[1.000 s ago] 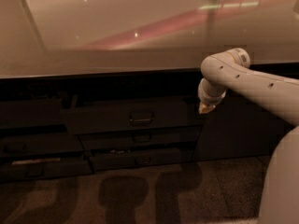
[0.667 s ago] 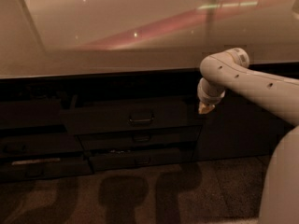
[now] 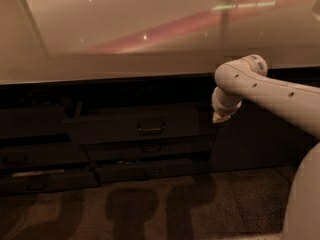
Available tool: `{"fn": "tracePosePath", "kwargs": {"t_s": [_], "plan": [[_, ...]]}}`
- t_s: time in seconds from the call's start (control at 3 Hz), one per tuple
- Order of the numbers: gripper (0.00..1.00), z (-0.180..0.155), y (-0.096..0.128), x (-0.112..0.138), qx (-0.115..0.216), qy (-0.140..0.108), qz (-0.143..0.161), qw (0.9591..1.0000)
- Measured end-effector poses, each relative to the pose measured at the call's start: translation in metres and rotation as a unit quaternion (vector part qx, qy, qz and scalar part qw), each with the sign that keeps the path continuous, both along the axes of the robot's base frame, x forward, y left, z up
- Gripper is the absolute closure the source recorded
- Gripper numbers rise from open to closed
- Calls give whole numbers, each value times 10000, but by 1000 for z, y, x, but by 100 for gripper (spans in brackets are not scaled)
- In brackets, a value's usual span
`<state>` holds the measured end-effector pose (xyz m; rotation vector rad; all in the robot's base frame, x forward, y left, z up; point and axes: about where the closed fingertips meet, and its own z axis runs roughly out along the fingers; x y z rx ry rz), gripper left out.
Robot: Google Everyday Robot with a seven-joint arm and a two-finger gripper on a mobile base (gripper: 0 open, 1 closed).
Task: Open top drawer
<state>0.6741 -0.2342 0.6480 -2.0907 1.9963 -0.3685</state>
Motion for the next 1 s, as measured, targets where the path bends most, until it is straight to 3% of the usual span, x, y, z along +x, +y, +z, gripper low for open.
{"fn": "tracePosePath", "kwargs": {"t_s": [1.0], "plan": [[100,-1,-2,-13,-39,-146,57,9999]]}}
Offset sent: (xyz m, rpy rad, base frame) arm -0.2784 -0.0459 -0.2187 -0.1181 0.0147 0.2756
